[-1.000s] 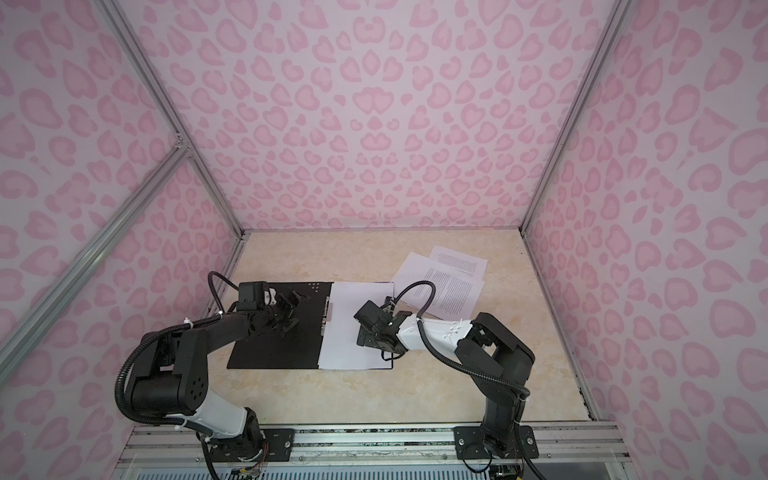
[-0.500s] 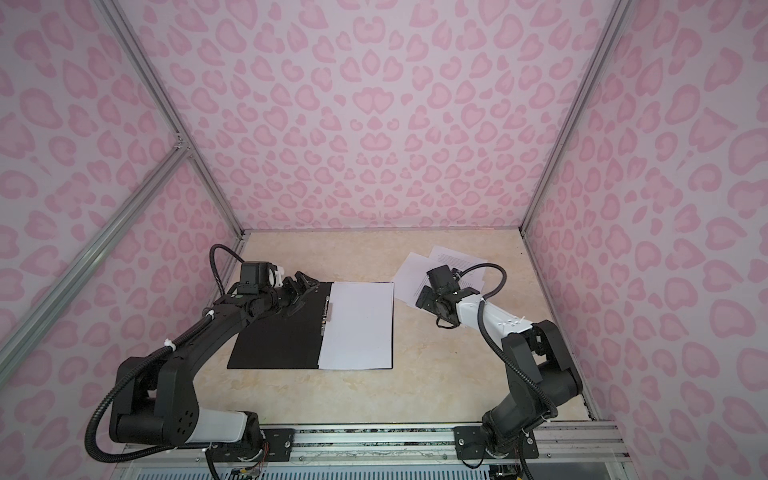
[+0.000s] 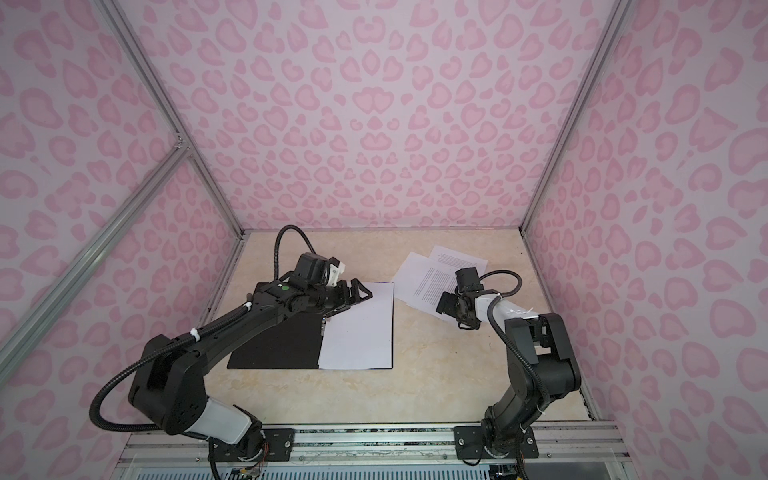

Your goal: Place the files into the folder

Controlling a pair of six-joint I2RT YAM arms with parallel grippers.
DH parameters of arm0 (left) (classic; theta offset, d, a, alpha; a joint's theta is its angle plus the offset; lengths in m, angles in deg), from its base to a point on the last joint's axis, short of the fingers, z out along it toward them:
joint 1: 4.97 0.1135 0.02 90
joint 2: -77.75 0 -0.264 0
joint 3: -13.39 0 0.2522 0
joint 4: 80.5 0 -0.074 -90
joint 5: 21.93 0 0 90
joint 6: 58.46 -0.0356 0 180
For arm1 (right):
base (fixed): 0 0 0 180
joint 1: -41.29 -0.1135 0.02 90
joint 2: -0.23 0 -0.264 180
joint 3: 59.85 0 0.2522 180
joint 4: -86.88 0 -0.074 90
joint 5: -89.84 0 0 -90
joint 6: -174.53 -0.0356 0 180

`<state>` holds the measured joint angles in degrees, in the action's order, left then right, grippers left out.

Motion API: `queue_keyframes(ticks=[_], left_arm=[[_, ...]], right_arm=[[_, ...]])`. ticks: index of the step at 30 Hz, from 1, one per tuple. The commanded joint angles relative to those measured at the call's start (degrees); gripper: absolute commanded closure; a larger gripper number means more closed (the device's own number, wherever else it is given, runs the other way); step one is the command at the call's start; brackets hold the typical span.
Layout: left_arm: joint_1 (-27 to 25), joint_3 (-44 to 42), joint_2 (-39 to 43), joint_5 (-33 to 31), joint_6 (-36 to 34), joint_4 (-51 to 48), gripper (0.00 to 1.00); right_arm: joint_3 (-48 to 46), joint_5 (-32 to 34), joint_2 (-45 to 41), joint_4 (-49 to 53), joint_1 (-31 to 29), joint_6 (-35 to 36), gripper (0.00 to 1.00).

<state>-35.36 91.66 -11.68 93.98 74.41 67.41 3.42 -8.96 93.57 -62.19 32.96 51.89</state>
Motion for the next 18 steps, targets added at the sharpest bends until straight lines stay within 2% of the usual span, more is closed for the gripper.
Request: queue_keyframes(ticks=[1, 6, 10, 14, 16, 18], left_arm=[[-2.3, 3.1, -4.1, 0.5, -0.6, -0.3, 0.03], [-6.0, 9.4, -11.6, 1.5, -0.1, 0.3, 0.03], [-8.5, 14.8, -16.7, 2.6, 0.8, 1.0, 0.03], [-10.7, 18.6, -20.5, 3.9, 2.2, 2.0, 0.03], [-11.7, 20.5, -22.4, 4.1, 2.9, 2.3, 0.03], [-12.8, 22.6, -24.6, 4.5, 3.9, 2.8, 0.03]], right_arm=[[-3.7, -2.4, -2.1, 2.9, 0.0, -2.1, 0.05], [-11.7, -4.7, -10.9, 4.1, 0.2, -7.6, 0.05], [-16.7, -6.6, -21.0, 7.2, 0.2, -11.4, 0.05], [-16.3, -3.0, -29.0, 9.8, 1.0, -10.4, 0.04], [-14.8, -2.7, -29.2, 8.1, 4.4, -8.9, 0.04], [-11.5, -4.9, -24.9, 6.0, 7.8, -7.2, 0.04]])
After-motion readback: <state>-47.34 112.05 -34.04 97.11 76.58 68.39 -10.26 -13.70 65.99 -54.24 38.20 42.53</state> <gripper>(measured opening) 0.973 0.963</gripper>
